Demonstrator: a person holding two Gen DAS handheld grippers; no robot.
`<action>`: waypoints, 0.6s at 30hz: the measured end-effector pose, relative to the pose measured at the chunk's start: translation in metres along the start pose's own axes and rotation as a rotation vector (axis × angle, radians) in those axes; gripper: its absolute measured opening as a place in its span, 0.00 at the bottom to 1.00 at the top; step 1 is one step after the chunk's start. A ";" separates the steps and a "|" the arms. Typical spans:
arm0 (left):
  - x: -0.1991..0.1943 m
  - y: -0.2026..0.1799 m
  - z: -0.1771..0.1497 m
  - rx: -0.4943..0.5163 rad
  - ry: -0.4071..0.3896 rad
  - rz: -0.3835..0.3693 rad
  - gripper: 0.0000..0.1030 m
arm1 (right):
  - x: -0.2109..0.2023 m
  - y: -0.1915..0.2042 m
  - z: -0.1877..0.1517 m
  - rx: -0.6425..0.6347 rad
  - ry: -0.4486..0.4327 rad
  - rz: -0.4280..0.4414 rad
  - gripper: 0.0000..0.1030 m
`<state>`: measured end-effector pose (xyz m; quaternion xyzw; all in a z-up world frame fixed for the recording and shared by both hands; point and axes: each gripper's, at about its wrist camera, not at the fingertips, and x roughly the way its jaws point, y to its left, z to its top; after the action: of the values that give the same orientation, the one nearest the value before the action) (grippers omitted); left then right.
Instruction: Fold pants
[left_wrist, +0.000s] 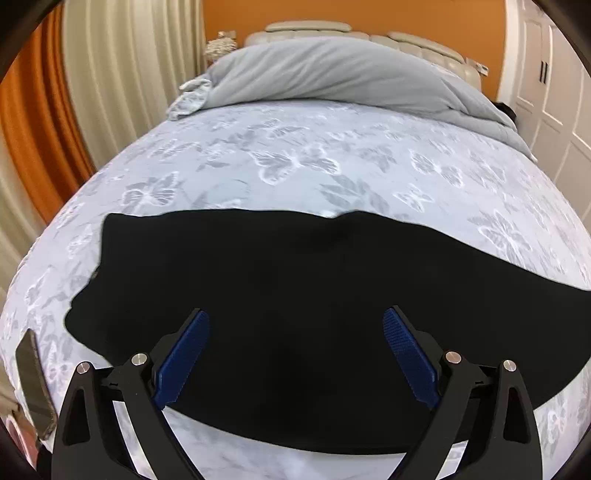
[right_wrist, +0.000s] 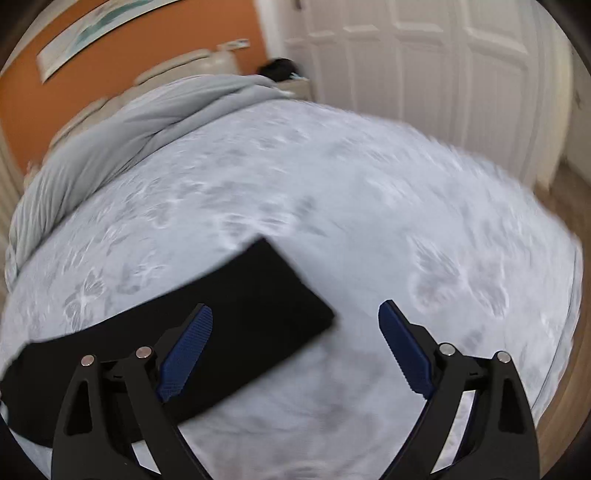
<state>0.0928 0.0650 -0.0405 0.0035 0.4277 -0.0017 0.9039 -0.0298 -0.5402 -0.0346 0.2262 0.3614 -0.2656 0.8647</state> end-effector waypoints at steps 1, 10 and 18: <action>0.000 -0.005 -0.002 0.004 0.004 -0.006 0.91 | 0.004 -0.013 0.000 0.035 0.013 0.035 0.79; 0.013 -0.025 -0.002 -0.005 0.042 -0.062 0.91 | 0.061 -0.001 -0.015 0.001 0.153 0.076 0.61; 0.019 -0.009 0.003 -0.062 0.065 -0.070 0.91 | 0.043 0.044 0.010 -0.099 -0.013 0.021 0.22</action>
<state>0.1073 0.0564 -0.0534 -0.0392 0.4565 -0.0200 0.8886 0.0284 -0.5256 -0.0517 0.1849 0.3660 -0.2399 0.8799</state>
